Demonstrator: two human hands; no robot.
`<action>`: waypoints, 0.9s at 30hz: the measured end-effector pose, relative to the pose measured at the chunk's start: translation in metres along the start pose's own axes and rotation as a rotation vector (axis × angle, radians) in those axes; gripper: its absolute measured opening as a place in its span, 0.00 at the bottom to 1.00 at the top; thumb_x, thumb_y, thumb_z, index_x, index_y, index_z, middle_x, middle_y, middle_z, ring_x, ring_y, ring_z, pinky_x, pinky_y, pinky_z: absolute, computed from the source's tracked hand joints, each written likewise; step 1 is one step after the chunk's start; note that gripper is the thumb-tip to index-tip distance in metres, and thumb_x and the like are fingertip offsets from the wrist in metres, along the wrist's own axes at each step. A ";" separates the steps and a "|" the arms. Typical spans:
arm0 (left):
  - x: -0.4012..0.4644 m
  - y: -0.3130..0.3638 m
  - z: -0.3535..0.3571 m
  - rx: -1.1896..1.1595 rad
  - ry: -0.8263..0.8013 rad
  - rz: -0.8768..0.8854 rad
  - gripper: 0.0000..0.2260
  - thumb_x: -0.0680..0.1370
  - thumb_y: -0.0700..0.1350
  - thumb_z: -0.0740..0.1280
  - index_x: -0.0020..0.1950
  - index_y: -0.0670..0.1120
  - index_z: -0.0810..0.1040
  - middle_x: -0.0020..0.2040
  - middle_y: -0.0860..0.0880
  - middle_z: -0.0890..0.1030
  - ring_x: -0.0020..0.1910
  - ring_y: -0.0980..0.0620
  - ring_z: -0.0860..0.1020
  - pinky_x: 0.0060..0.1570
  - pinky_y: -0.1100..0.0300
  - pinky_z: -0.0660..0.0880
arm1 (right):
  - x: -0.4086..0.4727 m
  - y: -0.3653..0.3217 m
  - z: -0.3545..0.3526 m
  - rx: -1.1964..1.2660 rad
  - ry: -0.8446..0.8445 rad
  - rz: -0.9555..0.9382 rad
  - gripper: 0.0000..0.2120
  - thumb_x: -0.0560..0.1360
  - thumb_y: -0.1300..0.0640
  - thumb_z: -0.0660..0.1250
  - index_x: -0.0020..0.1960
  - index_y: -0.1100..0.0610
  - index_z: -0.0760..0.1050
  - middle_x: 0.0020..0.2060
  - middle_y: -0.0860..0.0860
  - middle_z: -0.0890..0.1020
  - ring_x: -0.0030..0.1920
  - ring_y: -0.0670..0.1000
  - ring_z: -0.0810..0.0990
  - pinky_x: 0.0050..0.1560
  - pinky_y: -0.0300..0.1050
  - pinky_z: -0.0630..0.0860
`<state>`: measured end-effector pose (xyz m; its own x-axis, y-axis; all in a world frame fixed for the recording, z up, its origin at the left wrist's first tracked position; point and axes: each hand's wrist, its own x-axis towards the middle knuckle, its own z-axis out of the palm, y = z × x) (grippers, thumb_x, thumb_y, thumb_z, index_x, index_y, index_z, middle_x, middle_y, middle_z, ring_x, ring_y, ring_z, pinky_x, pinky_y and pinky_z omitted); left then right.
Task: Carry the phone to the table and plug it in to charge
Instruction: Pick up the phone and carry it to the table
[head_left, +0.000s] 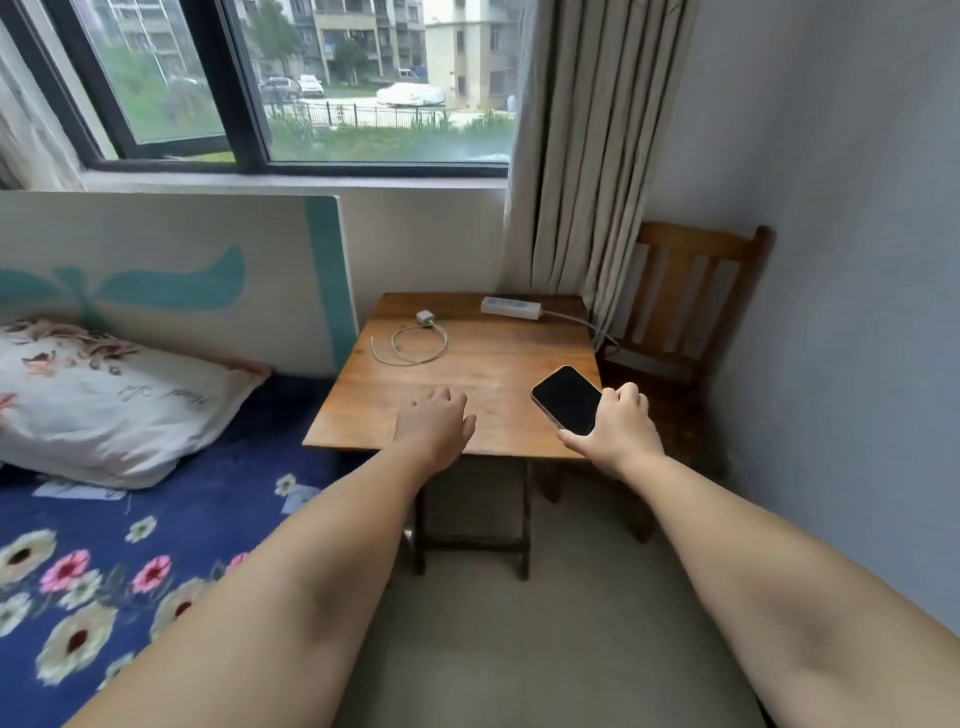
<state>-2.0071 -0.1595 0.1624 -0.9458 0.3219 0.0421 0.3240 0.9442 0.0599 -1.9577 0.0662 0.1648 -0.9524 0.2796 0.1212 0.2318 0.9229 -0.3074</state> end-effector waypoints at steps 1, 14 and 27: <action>0.024 0.001 -0.001 0.005 0.005 0.005 0.18 0.81 0.53 0.53 0.65 0.45 0.71 0.63 0.44 0.75 0.60 0.44 0.73 0.57 0.50 0.69 | 0.026 0.001 -0.002 -0.019 -0.003 -0.008 0.34 0.66 0.37 0.70 0.59 0.62 0.68 0.57 0.57 0.70 0.57 0.57 0.69 0.52 0.50 0.74; 0.291 -0.054 0.040 0.020 -0.062 0.010 0.16 0.80 0.52 0.53 0.61 0.45 0.71 0.62 0.43 0.74 0.62 0.42 0.71 0.56 0.48 0.69 | 0.280 -0.008 0.065 -0.050 -0.106 0.026 0.34 0.66 0.36 0.69 0.59 0.61 0.69 0.57 0.57 0.70 0.57 0.57 0.69 0.52 0.52 0.75; 0.512 -0.090 0.125 -0.116 -0.247 0.130 0.19 0.80 0.53 0.53 0.66 0.46 0.68 0.63 0.42 0.73 0.62 0.41 0.71 0.56 0.47 0.70 | 0.462 -0.012 0.164 0.017 -0.183 0.323 0.35 0.65 0.36 0.70 0.60 0.61 0.69 0.58 0.58 0.70 0.60 0.57 0.69 0.56 0.51 0.74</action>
<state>-2.5226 -0.0708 0.0544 -0.8680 0.4604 -0.1862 0.4294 0.8841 0.1842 -2.4332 0.1414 0.0698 -0.8507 0.5024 -0.1544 0.5243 0.7899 -0.3180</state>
